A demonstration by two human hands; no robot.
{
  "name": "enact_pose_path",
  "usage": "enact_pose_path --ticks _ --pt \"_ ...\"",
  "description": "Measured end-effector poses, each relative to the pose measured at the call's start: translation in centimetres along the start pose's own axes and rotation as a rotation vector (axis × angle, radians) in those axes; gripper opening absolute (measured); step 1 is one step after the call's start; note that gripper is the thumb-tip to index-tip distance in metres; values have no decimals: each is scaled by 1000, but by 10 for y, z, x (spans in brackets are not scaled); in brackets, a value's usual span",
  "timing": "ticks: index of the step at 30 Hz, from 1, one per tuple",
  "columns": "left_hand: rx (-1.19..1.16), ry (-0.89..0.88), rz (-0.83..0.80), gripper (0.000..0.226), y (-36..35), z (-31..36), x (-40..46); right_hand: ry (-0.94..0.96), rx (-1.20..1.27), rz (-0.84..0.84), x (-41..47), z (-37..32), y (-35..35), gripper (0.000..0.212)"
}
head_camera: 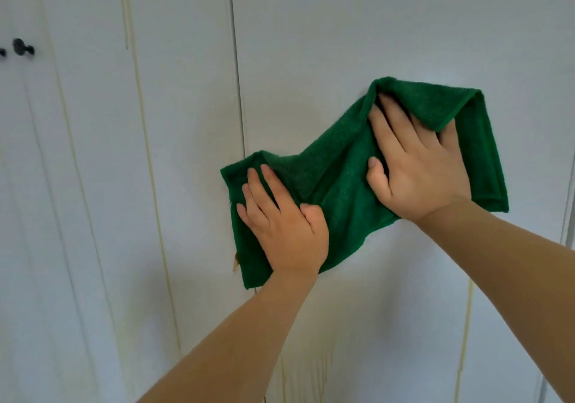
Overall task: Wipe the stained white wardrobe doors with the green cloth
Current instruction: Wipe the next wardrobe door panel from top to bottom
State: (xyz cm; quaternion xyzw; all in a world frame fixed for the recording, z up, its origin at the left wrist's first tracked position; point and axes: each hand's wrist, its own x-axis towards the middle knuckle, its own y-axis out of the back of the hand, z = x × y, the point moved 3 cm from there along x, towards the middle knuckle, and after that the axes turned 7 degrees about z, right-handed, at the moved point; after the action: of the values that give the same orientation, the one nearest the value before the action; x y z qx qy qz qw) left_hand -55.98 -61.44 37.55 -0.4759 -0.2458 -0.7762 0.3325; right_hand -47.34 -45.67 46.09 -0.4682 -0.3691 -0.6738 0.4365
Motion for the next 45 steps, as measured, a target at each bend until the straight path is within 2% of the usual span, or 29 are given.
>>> enact_pose_path --ticks 3,7,10,13,17,20,22,28,32,35,38,41,45 --pt "50 -167 -54 84 13 7 57 -3 1 -3 1 -1 0 67" --pt "188 -323 -49 74 29 1 92 0 -5 -4 1 0 -1 67" --pt "273 -256 -99 68 28 -12 51 -8 -5 1 1 -1 -2 66" --pt "246 -187 -185 67 33 -21 7 -4 2 5 1 0 -1 65" --pt "177 -137 -315 73 44 -10 20 -14 7 -5 0 -1 -1 66" --pt "190 -75 -302 76 48 4 68 -14 16 -29 1 -1 1 67" --pt "218 -105 -289 71 46 2 84 -13 22 -34 1 -2 0 67" --pt "79 31 -316 67 50 -36 -4 -12 30 -34 -3 -1 -2 65" --pt "-44 166 -347 72 45 -24 1 -1 45 -23 -3 -2 -3 65" --pt "-98 170 -375 75 43 -10 41 -10 55 -22 -3 -1 -2 65" --pt "-26 125 -370 73 46 -8 68 -8 59 -16 -3 -1 -2 65" --pt "-26 113 -367 74 52 -15 47 -11 52 -15 -3 -1 -2 65" --pt "-15 109 -356 62 56 -22 18 -13 54 -27 -3 -1 -1 65"
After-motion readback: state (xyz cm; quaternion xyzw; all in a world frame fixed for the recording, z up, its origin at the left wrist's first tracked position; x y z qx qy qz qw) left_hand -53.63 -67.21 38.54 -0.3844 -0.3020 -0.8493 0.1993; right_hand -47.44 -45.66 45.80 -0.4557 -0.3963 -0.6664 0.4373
